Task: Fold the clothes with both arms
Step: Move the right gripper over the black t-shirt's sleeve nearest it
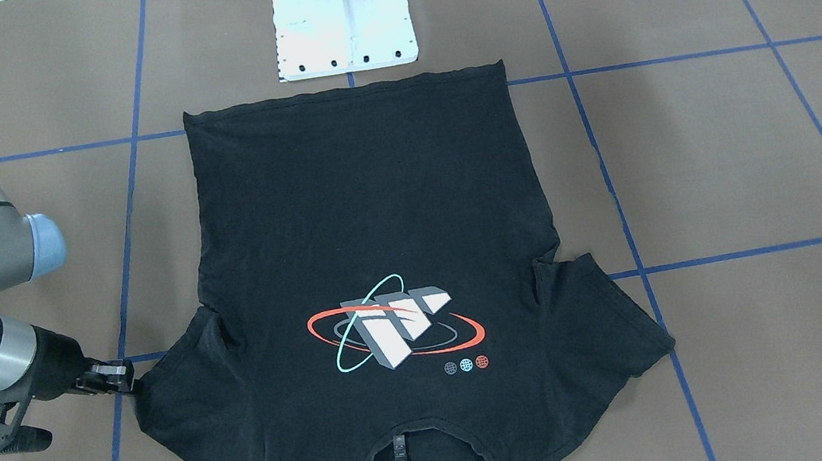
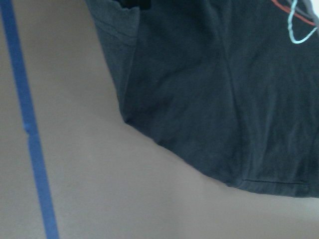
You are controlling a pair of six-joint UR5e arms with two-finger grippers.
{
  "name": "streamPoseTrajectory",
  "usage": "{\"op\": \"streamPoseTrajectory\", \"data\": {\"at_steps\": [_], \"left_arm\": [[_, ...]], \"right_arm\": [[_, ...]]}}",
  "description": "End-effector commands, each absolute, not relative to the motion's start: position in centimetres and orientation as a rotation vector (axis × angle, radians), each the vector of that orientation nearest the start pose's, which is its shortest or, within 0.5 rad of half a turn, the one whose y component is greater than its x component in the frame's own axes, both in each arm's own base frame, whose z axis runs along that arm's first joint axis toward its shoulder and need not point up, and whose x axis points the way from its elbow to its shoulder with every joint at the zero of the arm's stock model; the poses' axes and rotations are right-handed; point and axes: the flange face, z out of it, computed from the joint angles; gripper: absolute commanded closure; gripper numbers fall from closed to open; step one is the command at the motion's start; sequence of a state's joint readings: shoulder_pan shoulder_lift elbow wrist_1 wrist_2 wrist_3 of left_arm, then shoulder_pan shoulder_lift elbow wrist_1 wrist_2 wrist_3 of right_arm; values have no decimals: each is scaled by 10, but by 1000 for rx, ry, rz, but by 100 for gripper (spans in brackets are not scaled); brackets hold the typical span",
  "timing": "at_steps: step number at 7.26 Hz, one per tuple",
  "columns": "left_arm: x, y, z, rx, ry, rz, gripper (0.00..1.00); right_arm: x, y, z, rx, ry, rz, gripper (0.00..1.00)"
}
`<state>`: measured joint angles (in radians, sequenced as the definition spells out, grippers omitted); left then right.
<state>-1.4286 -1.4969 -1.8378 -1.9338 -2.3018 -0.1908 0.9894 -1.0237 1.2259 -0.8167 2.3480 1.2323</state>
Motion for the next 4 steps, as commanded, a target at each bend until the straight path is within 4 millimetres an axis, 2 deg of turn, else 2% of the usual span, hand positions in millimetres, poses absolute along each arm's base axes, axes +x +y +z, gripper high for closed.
{"op": "streamPoseTrajectory", "data": {"at_steps": [1,2,3,4], "left_arm": [[2,-483,519,410,798,164,1],[2,-482,520,408,798,163,1],[2,-483,518,411,798,164,1],[4,-486,517,413,799,165,1]], "right_arm": [[-395,-628,329,-48,-1204,247,100],[-427,-633,300,-23,-1193,285,100],[-457,-641,284,-36,-1176,311,100],[-467,-649,288,-47,-1158,324,100]]}}
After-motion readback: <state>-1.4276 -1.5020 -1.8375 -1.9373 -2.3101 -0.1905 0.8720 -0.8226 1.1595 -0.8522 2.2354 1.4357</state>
